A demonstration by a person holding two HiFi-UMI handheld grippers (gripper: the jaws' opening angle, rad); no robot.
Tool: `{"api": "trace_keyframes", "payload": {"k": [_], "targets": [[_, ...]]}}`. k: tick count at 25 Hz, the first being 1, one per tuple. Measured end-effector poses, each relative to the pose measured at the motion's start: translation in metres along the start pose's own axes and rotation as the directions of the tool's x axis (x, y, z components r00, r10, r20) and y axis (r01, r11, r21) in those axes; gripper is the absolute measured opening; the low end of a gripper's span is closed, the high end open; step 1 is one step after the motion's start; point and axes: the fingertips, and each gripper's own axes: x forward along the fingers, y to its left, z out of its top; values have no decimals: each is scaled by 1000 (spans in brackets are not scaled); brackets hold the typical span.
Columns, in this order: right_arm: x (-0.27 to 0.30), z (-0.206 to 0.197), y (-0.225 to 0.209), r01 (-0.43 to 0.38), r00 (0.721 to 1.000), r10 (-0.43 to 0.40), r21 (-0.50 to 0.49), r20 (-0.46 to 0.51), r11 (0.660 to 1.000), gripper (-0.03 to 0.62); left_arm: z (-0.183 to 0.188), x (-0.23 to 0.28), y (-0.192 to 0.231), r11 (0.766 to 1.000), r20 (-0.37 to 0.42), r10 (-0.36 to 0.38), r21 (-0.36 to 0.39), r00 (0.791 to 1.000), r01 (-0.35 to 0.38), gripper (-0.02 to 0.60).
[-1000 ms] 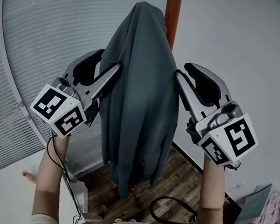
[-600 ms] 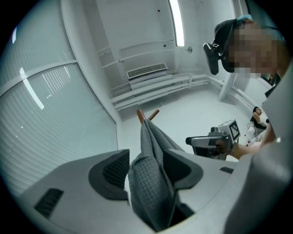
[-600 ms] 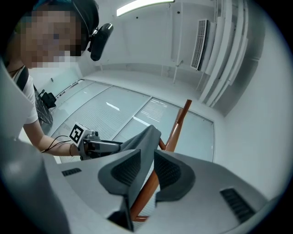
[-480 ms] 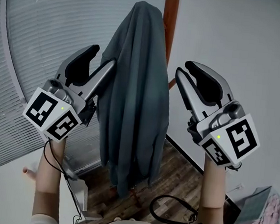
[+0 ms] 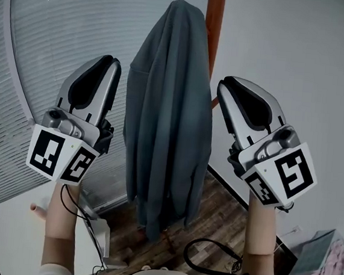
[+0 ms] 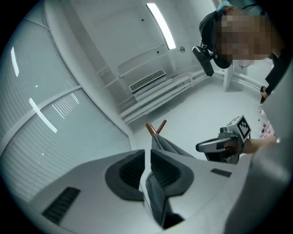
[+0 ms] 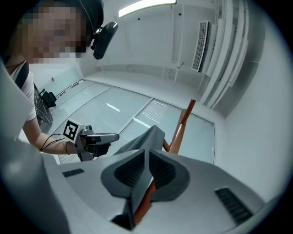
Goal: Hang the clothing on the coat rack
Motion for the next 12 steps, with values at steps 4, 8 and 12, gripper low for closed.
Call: {"api": "trace_keyframes", "payload": {"k": [4,8,12], "targets": [[0,0,1,9,1000,-9,-17,7,1000,28,8,-4,0,998,28,28,61,999,-29,14],[4,-2,4,6,1000,-6,-31,-1,999,20,10,-4,0,997,32,38,62,999,-40,11],[6,-6,6,16,1000,-17,-58,-21,998,19,5,-2,0,997,10,43,68,999,-44,11]]}}
